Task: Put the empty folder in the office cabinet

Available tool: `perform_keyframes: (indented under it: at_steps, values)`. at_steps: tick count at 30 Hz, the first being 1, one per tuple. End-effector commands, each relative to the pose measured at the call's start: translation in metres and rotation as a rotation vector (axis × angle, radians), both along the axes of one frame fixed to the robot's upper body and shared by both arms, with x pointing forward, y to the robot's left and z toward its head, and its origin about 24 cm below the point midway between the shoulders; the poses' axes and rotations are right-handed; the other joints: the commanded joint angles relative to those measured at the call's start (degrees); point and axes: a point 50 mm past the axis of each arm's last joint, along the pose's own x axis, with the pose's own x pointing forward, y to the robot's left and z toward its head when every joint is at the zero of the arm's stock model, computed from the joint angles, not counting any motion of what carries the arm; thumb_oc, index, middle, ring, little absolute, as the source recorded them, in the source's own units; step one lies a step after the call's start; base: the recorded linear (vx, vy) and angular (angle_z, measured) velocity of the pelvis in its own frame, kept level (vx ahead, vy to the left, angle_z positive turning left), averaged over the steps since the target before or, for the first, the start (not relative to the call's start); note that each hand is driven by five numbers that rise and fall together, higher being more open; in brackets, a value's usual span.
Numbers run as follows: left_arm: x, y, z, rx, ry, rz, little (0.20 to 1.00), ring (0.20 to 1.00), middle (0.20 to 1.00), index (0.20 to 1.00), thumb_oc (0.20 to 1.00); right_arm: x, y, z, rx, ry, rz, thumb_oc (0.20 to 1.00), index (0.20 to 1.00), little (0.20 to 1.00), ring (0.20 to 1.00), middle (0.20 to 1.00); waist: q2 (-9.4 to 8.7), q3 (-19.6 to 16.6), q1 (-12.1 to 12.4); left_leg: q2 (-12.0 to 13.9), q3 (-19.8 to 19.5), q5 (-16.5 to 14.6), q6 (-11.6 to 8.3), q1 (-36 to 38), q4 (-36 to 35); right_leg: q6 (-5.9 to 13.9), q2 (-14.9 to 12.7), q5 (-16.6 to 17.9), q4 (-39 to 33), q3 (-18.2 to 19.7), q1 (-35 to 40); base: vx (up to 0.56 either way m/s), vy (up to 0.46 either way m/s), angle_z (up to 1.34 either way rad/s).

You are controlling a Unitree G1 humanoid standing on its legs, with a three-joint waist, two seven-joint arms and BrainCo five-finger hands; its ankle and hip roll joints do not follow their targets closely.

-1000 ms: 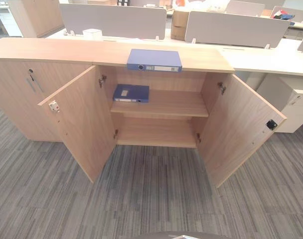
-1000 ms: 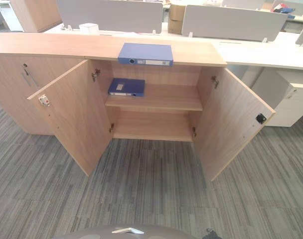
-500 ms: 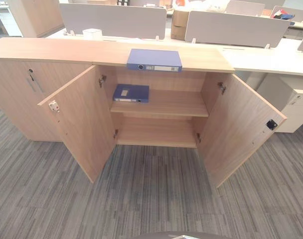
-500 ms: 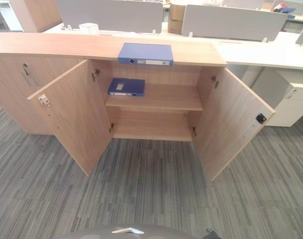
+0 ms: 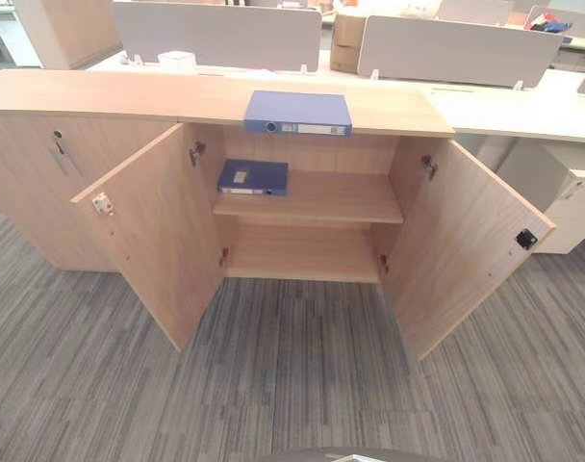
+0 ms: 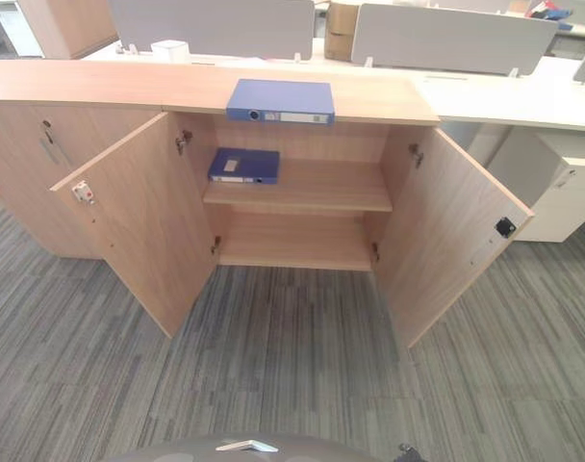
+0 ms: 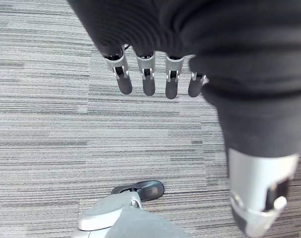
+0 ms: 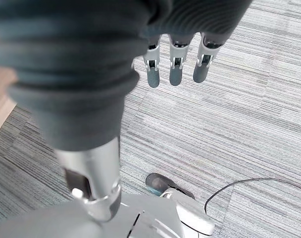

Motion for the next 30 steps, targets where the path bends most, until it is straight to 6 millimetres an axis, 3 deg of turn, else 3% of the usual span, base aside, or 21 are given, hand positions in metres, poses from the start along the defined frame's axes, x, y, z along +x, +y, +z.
perform_keyframes:
  at_steps: [1,2,4,5,7,8,9,10,11,13,14,15,17,20,22,24,25,26,27,28,30]
  values:
    - [0.040,-0.006,0.004,0.000,-0.132,0.113,1.000,1.000,1.000,1.000,1.000,0.035,-0.034,0.011,-0.114,-0.092,0.030,1.000,1.000,1.000,1.000,1.000,1.11,7.92,1.37,4.10,2.38,-2.41,-3.95,-10.81,23.27,1.52,-0.99,-3.83,3.34,-1.41,0.56,-0.14,-0.120,0.12]
    - [0.040,-0.006,0.004,0.000,-0.132,0.113,1.000,1.000,1.000,1.000,1.000,0.035,-0.034,0.011,-0.114,-0.092,0.030,1.000,1.000,1.000,1.000,1.000,1.11,7.92,1.37,4.10,2.38,-2.41,-3.95,-10.81,23.27,1.52,-0.99,-3.83,3.34,-1.41,0.56,-0.09,-0.112,0.10]
    - [0.043,-0.004,0.005,0.007,-0.150,0.155,1.000,1.000,1.000,1.000,1.000,0.035,-0.043,0.013,-0.138,-0.092,-0.004,1.000,1.000,1.000,1.000,1.000,1.03,9.80,1.75,6.10,3.14,2.26,-4.20,-16.17,29.86,0.76,-0.97,-4.38,3.59,-2.18,1.20,0.03,-0.060,0.22]
    - [0.039,-0.004,0.004,0.007,-0.141,0.163,1.000,1.000,1.000,1.000,1.000,0.035,-0.045,0.013,-0.144,-0.090,-0.012,1.000,1.000,1.000,1.000,1.000,0.96,9.80,2.17,7.46,5.02,2.63,-3.79,-17.94,29.09,0.89,-1.38,-4.92,3.44,-2.45,1.98,0.17,0.018,0.02]
    - [0.028,-0.006,0.002,0.005,-0.104,0.170,1.000,1.000,1.000,1.000,1.000,0.038,-0.049,0.015,-0.156,-0.105,-0.002,1.000,1.000,1.000,1.000,1.000,1.55,9.47,3.43,9.97,7.57,4.08,-3.47,-18.78,21.07,1.81,-1.76,-6.11,2.82,-1.75,3.65,0.26,0.123,-0.20]
    - [0.019,-0.007,0.000,0.007,-0.087,0.161,1.000,1.000,1.000,1.000,1.000,0.039,-0.051,0.016,-0.164,-0.107,0.002,1.000,1.000,1.000,1.000,1.000,2.64,9.71,4.19,11.33,8.48,7.67,-4.30,-19.42,16.34,1.97,-1.54,-6.69,2.67,-1.19,4.41,0.18,0.123,-0.10]
    - [0.019,-0.007,0.000,0.007,-0.087,0.161,1.000,1.000,1.000,1.000,1.000,0.039,-0.051,0.016,-0.164,-0.107,0.002,1.000,1.000,1.000,1.000,1.000,2.60,9.77,4.23,11.29,8.54,7.71,-4.30,-19.28,16.23,1.98,-1.59,-6.70,2.67,-1.15,4.47,0.26,0.193,-0.19]
    - [0.012,-0.011,-0.001,0.008,-0.061,0.132,1.000,1.000,1.000,1.000,1.000,0.042,-0.056,0.018,-0.178,-0.124,0.003,1.000,1.000,1.000,1.000,1.000,4.35,10.63,5.54,13.04,8.23,12.84,-6.00,-20.95,8.11,2.14,-1.43,-7.97,2.22,-0.34,6.34,0.35,0.242,-0.19]
    - [0.013,-0.008,-0.001,0.026,-0.062,0.112,1.000,1.000,1.000,1.000,1.000,0.044,-0.063,0.020,-0.196,-0.147,-0.035,1.000,1.000,1.000,1.000,1.000,5.50,11.67,6.17,14.82,9.10,14.71,-7.26,-22.90,0.79,2.37,-2.13,-9.84,1.97,-0.02,8.98,0.36,0.242,-0.05]
    - [0.013,-0.008,-0.001,0.026,-0.062,0.112,1.000,1.000,1.000,1.000,1.000,0.044,-0.063,0.020,-0.196,-0.147,-0.035,1.000,1.000,1.000,1.000,1.000,5.33,11.93,6.13,14.56,9.27,14.93,-7.24,-22.33,0.29,2.42,-2.37,-9.96,1.97,-0.07,9.31,0.13,0.090,0.10]
    - [0.012,-0.008,-0.001,0.031,-0.060,0.105,1.000,1.000,1.000,1.000,1.000,0.044,-0.065,0.021,-0.200,-0.153,-0.054,1.000,1.000,1.000,1.000,1.000,5.78,12.04,5.91,15.26,11.36,15.07,-7.42,-21.96,-1.60,2.60,-2.49,-10.57,1.92,0.08,10.40,0.59,0.333,-0.08]
    - [-0.003,-0.008,-0.002,0.041,-0.031,0.096,1.000,1.000,1.000,1.000,1.000,0.032,-0.067,0.019,-0.205,-0.134,-0.088,1.000,1.000,1.000,1.000,1.000,7.70,9.40,6.39,18.15,13.21,18.44,-8.80,-21.44,-1.73,3.43,-2.37,-13.20,1.17,4.01,15.09,0.59,0.333,-0.08]
    - [-0.003,-0.008,-0.002,0.041,-0.030,0.096,1.000,1.000,1.000,1.000,1.000,0.031,-0.067,0.019,-0.205,-0.133,-0.088,1.000,1.000,1.000,1.000,1.000,7.63,9.37,6.41,18.10,13.24,18.44,-8.85,-21.38,-1.74,3.42,-2.42,-13.25,1.18,4.02,15.13,0.40,0.217,-0.64]
    - [-0.003,-0.005,-0.001,0.060,-0.033,0.084,1.000,1.000,1.000,1.000,1.000,0.030,-0.068,0.019,-0.216,-0.137,-0.072,1.000,1.000,1.000,1.000,1.000,7.54,7.83,7.30,18.24,10.12,20.40,-9.88,-22.42,-1.13,4.36,-3.74,-14.86,0.57,6.69,17.41,0.41,0.224,-0.53]
    - [-0.001,0.002,0.000,0.089,-0.027,0.056,1.000,1.000,1.000,1.000,1.000,0.026,-0.062,0.017,-0.209,-0.122,-0.050,1.000,1.000,1.000,1.000,1.000,5.88,6.59,7.53,16.97,7.52,19.42,-9.03,-24.66,3.20,5.85,-6.46,-15.91,1.73,7.23,18.34,0.64,0.322,-0.42]
    - [0.008,0.009,0.003,0.107,-0.045,0.040,1.000,1.000,1.000,1.000,1.000,0.030,-0.056,0.016,-0.195,-0.129,-0.031,1.000,1.000,1.000,1.000,1.000,3.78,5.66,7.91,15.16,5.96,16.86,-7.67,-25.69,7.26,7.83,-9.22,-13.09,4.41,7.46,17.23,0.40,0.199,-0.36]
    - [0.008,0.009,0.003,0.107,-0.045,0.040,1.000,1.000,1.000,1.000,1.000,0.030,-0.056,0.016,-0.195,-0.129,-0.031,1.000,1.000,1.000,1.000,1.000,3.78,5.66,7.91,15.16,5.96,16.86,-7.67,-25.69,7.26,7.83,-9.22,-13.09,4.41,7.46,17.23,0.35,0.201,-0.37]
    - [0.018,0.013,0.005,0.121,-0.071,0.027,1.000,1.000,1.000,1.000,1.000,0.042,-0.046,0.016,-0.175,-0.154,0.034,1.000,1.000,1.000,1.000,1.000,1.56,5.26,7.98,12.99,6.40,13.68,-5.95,-25.49,8.82,9.08,-11.10,-7.40,8.78,8.15,14.39,0.21,0.134,-0.24]
    - [0.018,0.013,0.005,0.121,-0.071,0.027,1.000,1.000,1.000,1.000,1.000,0.042,-0.046,0.016,-0.175,-0.154,0.034,1.000,1.000,1.000,1.000,1.000,1.56,5.26,7.98,12.99,6.40,13.68,-5.95,-25.49,8.82,9.08,-11.10,-7.40,8.78,8.15,14.39,0.29,0.207,-0.28]
    - [0.022,0.014,0.006,0.123,-0.078,0.018,1.000,1.000,1.000,1.000,1.000,0.051,-0.043,0.017,-0.170,-0.177,0.073,1.000,1.000,1.000,1.000,1.000,1.02,5.30,8.23,12.32,7.00,12.18,-5.04,-25.15,9.11,9.64,-11.52,-4.28,11.40,8.35,12.64,0.14,0.147,-0.14]
    - [0.034,0.020,0.009,0.158,-0.107,-0.026,1.000,1.000,1.000,1.000,1.000,0.086,-0.034,0.026,-0.190,-0.276,0.208,1.000,1.000,1.000,1.000,1.000,0.72,6.28,8.38,11.48,9.66,8.04,-2.67,-23.20,9.61,10.34,-13.34,5.40,21.68,5.61,5.98,0.19,0.241,-0.21]
